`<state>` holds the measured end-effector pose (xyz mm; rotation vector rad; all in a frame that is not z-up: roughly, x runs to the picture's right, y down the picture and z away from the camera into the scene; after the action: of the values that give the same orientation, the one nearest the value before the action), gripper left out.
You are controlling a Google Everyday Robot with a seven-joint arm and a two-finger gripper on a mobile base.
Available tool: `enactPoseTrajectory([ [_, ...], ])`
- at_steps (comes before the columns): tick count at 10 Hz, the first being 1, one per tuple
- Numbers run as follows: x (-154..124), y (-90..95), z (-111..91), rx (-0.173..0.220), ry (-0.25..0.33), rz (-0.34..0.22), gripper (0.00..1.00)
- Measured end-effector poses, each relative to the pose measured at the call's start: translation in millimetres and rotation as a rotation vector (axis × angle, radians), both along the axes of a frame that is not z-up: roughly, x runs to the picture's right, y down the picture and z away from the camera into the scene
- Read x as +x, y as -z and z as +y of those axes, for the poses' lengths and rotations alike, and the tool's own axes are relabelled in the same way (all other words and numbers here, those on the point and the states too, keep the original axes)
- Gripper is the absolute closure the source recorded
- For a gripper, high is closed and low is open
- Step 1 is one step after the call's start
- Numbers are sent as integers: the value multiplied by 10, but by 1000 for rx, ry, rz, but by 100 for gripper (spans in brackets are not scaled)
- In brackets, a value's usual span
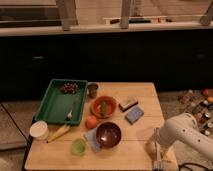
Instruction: Place brush in metal cup
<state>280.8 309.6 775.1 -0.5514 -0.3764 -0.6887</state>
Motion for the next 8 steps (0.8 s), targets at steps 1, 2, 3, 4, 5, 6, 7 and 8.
enactPoseTrajectory([
  [1,5,12,-8,0,0,0,80],
  [2,0,18,-14,0,1,-1,92],
  [3,-1,18,-12,0,2,-2,97],
  [4,-6,-10,-21,2,-6,-5,100],
  [5,-1,-44,-2,-1,-20,-17,100],
  [6,9,-59,3,1,-33,-27,100],
  [7,-2,-58,-9,2,-28,-28,100],
  [8,-2,-51,-12,1,-27,-28,100],
])
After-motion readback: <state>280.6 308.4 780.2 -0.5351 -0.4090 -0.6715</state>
